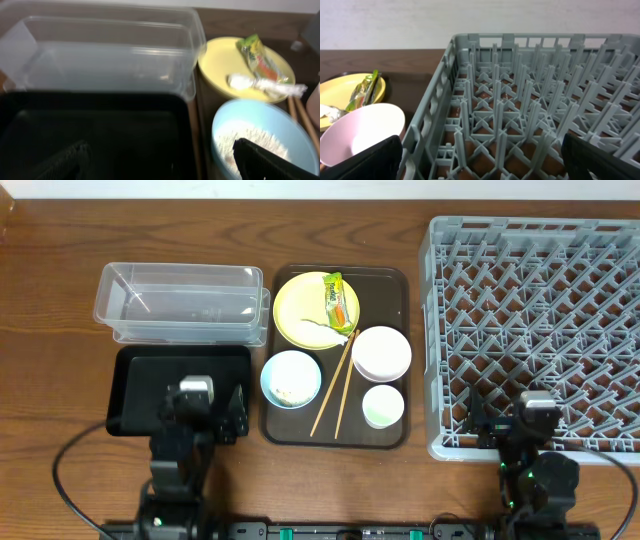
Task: Sort waste into correct bins and load items into the dishwasher rack
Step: 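Reach the left gripper to the snack wrapper on the yellow plate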
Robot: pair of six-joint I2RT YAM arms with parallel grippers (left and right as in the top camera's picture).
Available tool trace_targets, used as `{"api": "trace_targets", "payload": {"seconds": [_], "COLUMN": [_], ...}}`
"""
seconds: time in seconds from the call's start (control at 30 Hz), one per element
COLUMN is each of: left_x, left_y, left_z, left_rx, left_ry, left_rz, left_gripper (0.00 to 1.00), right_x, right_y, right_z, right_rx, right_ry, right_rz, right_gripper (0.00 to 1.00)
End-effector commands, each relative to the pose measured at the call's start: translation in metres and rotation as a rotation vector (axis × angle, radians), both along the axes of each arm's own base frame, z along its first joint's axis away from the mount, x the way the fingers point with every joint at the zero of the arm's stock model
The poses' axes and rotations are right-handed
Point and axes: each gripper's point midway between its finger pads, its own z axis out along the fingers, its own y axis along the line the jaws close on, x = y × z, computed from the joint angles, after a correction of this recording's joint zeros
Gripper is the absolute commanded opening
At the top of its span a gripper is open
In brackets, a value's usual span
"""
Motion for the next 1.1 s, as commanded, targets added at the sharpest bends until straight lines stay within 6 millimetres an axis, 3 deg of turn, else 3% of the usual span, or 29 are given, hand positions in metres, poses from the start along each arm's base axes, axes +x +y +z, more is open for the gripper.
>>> {"api": "trace_targets", "payload": {"seconds": [0.0,0.23,0.53,0.7,1.07], "left_x": [0.014,0.026,0.014,0.020,0.072], "left_y": [-0.002,-0.004,-0.020,-0.032,-0.052], "left_z": [0.031,0.031,0.018,0.025,0.054], "left_rx": [-0.008,0.004,-0.046,-0.090,-0.123], "left_ry": [0.017,0.285,0.572,0.536,0.444], "left_rz": [-0.004,-0.008,-0.083,-0.136,-0.160], "left_gripper": [0.93,0.93,0.93,0.93,0.93], "right_x": [0.005,0.022,0.039,0.041,0.044], "right_y": [-0.004,-0.004,0.004,0.015,0.015], "right_z": [0.023,0.027,0.010,0.011,0.015], "right_rx": [-0.015,-0.013,0.008,0.034,0.048], "right_ry": [0.015,0.200,0.427,0.423,0.401], "right_rz": [-0.019,-0.015,0.031,0.091,0.085], "right_gripper": [0.99,0.99,0.99,0.99,0.99]}}
